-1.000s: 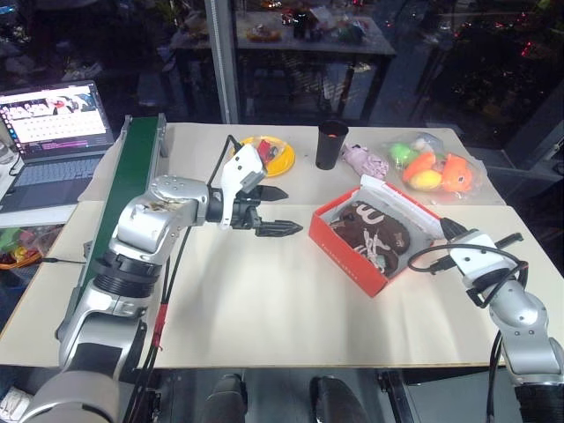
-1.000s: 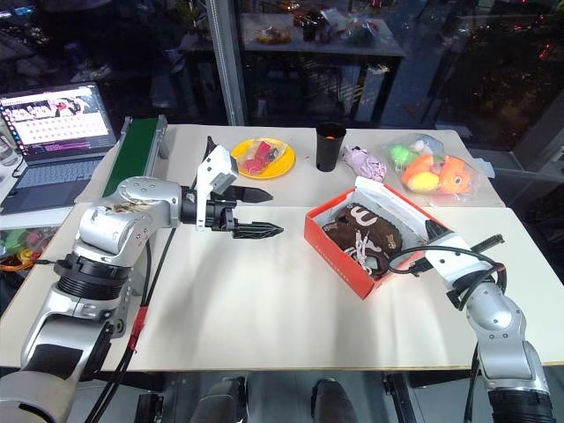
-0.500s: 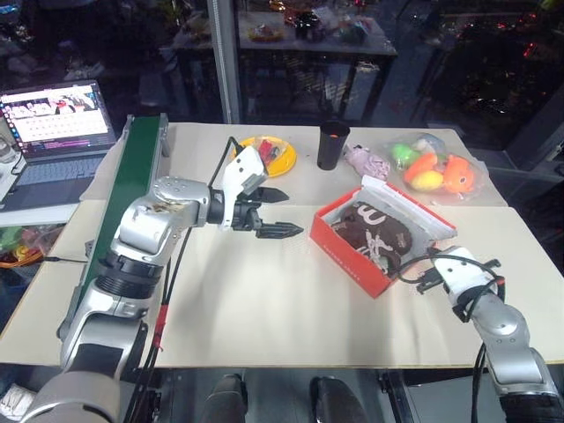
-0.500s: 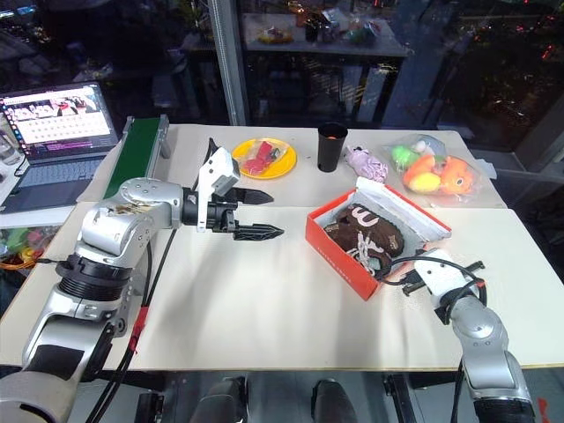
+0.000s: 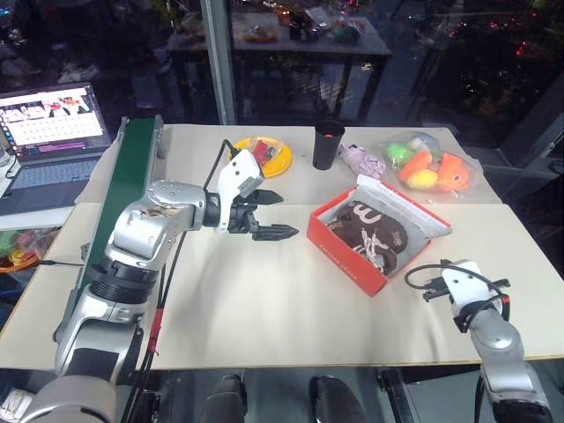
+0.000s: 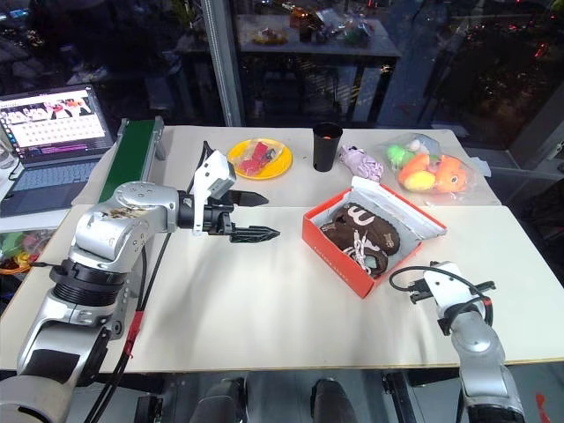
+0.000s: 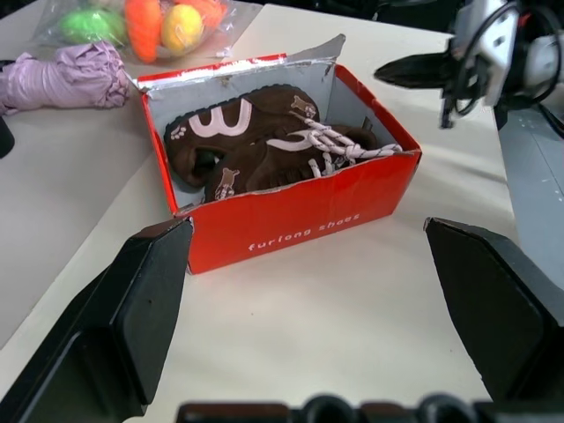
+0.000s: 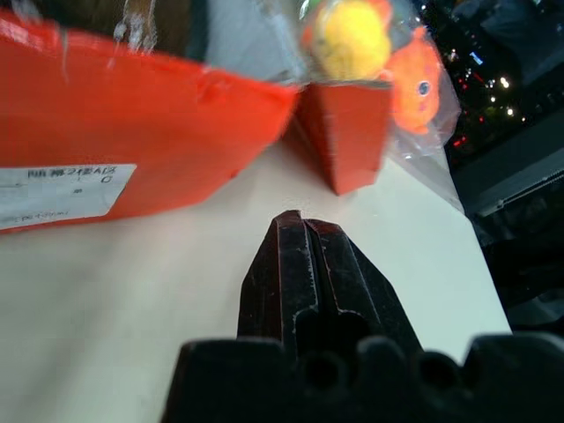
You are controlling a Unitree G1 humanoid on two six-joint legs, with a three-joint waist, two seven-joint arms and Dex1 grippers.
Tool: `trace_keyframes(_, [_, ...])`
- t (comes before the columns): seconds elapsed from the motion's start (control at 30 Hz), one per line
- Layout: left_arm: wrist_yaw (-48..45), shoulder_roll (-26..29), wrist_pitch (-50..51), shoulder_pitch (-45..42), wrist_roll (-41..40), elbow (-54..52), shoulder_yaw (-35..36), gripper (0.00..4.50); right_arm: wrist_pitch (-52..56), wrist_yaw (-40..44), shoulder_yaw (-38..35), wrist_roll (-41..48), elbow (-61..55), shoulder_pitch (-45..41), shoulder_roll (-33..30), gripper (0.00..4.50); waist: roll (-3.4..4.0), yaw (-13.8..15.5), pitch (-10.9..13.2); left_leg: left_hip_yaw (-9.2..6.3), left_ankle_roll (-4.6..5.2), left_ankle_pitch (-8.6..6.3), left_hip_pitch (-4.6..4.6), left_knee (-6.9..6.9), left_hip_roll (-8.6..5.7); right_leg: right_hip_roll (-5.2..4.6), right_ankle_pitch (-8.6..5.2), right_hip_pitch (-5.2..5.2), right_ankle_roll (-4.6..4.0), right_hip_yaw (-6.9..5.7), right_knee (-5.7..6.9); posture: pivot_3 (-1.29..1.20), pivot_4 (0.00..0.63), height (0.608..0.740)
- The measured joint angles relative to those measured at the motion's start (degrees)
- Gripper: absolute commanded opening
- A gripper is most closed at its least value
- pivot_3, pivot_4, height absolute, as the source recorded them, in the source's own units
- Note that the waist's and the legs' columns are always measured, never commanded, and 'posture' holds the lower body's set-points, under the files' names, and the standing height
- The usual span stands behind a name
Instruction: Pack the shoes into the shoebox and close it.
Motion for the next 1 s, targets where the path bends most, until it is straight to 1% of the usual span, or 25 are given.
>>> trace_keyframes(0.1, [0.0, 0.2, 0.2, 0.0, 0.0, -0.1, 0.0, 4.50, -2.2, -3.7, 1.6, -3.3, 3.2, -4.3, -0.1, 0.03, 0.00, -0.1, 0.0, 0.00, 0.01, 0.00, 0.00, -0.01, 0.00, 0.01, 0.00, 0.00, 0.01, 0.01, 0.00, 0.00, 0.150, 0.736])
trace_keyframes(0.3, [0.1, 0.9, 1.1, 0.1, 0.0, -1.2, 0.0, 4.50, -8.2, -9.4, 5.6, -8.7, 14.5, -10.7, -3.1, 0.03, -0.01, 0.0, 0.0, 0.00, 0.01, 0.00, 0.00, 0.00, -0.04, 0.01, 0.00, 0.03, 0.02, 0.06, -0.02, 0.00, 0.150, 0.736])
trace_keyframes(0.4, [0.1, 0.9, 1.4, 0.1, 0.0, -1.4, 0.0, 4.50, -10.6, -10.9, 7.0, -9.9, 18.2, -12.9, -3.5, 0.03, -0.01, -0.2, 0.0, 0.00, 0.01, 0.00, 0.01, -0.01, -0.04, 0.01, 0.00, 0.02, 0.03, 0.09, 0.00, 0.00, 0.150, 0.736])
trace_keyframes(0.67, [0.2, 1.0, 2.6, 0.1, -0.1, -2.3, 0.0, 4.50, -15.7, -10.8, 8.6, -9.2, 25.0, -16.0, -4.0, 0.03, -0.02, -1.2, 0.0, 0.00, 0.01, 0.00, 0.06, 0.00, -0.05, 0.02, 0.01, 0.10, 0.05, 0.13, -0.01, 0.00, 0.150, 0.736])
trace_keyframes(0.77, [0.1, 1.3, 2.7, 0.1, -0.1, -2.5, 0.0, 4.50, -17.6, -8.9, 8.5, -7.1, 27.5, -17.0, -3.8, 0.03, -0.02, -1.3, 0.0, 0.00, 0.01, 0.00, 0.06, 0.00, -0.05, 0.02, 0.01, 0.10, 0.06, 0.15, -0.01, 0.00, 0.150, 0.736])
trace_keyframes(0.87, [0.1, 1.4, 2.8, 0.1, -0.1, -2.5, 0.0, 4.50, -18.9, -4.5, 8.2, -3.2, 28.9, -18.0, -3.0, 0.03, -0.03, -1.6, 0.0, -0.01, 0.01, 0.00, 0.10, -0.01, -0.04, 0.06, 0.08, 0.10, 0.17, 0.18, 0.00, 0.00, 0.150, 0.736])
trace_keyframes(0.93, [0.1, 1.4, 2.8, 0.1, -0.1, -2.5, 0.0, 4.50, -19.7, -0.6, 8.1, -0.3, 28.6, -18.1, -2.0, 0.03, -0.04, -2.0, 0.0, -0.01, 0.02, 0.00, 0.17, -0.04, -0.04, 0.08, 0.09, 0.13, 0.19, 0.21, 0.01, 0.00, 0.150, 0.736])
trace_keyframes(1.0, [0.0, 1.7, 2.8, 0.1, 0.0, -2.5, 0.0, 4.50, -19.5, 5.7, 8.2, 4.1, 25.8, -17.5, -0.1, 0.03, -0.05, -2.7, 0.0, -0.01, 0.02, 0.00, 0.24, -0.06, -0.04, 0.10, 0.17, 0.16, 0.33, 0.27, 0.03, 0.00, 0.150, 0.736])
